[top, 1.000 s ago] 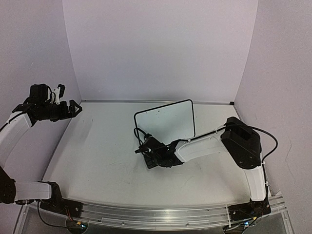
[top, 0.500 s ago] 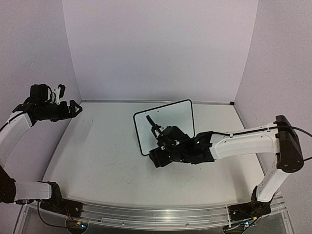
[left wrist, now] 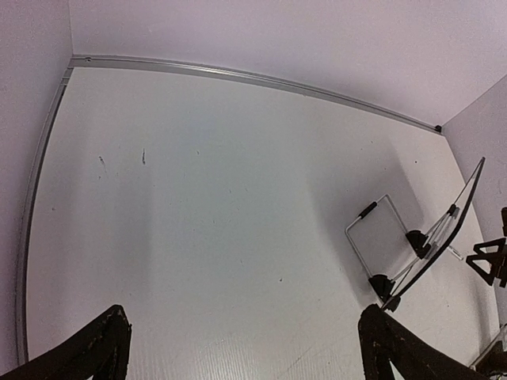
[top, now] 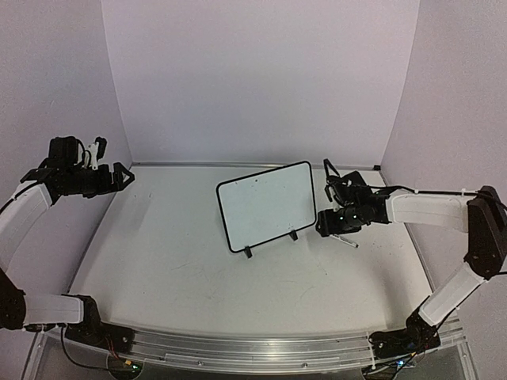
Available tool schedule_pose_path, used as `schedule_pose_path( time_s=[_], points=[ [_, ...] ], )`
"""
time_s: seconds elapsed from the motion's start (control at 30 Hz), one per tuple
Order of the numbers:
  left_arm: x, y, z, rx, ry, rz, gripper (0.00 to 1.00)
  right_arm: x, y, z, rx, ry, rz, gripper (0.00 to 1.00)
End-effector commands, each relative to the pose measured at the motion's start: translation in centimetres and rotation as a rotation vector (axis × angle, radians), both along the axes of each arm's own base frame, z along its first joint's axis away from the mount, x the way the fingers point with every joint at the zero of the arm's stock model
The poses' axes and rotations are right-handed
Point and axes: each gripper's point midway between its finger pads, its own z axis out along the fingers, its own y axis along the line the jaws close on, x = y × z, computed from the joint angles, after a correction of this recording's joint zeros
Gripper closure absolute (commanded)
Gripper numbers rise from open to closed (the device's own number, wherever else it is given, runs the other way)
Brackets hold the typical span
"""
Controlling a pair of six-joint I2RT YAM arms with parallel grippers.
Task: Write a sentence on the whiteboard
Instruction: Pick up the whiteboard marker from the center of the board.
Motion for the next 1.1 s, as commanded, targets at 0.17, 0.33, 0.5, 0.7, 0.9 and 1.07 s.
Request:
schedule_pose_path(
  time_s=[0.17, 0.33, 0.5, 0.7, 0.9, 1.07],
  points=[
    [0.2, -0.3, 0.4, -0.017, -0.019, -0.016, 0.01, 2.0, -3.5, -3.5, -0.001, 0.166, 0.015, 0.32],
    [0.2, -0.4, 0.3, -0.021, -0.015, -0.02, 0.01, 3.1, -5.7, -4.5, -0.041, 0.189, -0.023, 0.37],
    [0.3, -0.7, 0.1, -0.036, -0.007, -0.034, 0.01, 3.4, -6.1, -5.8, -0.058, 0.228, -0.017, 0.43],
    [0.3, -1.0, 0.0, -0.05, -0.003, -0.049, 0.01, 2.9, -5.8, -7.2, -0.06, 0.279, 0.016, 0.49],
    [0.3, -1.2, 0.1, -0.055, -0.003, -0.057, 0.0, 2.5, -5.4, -8.0, -0.049, 0.314, 0.032, 0.59],
    [0.3, -1.5, 0.1, -0.061, -0.001, -0.069, 0.0, 2.2, -5.5, -8.1, -0.071, 0.313, 0.032, 0.66]
  ],
)
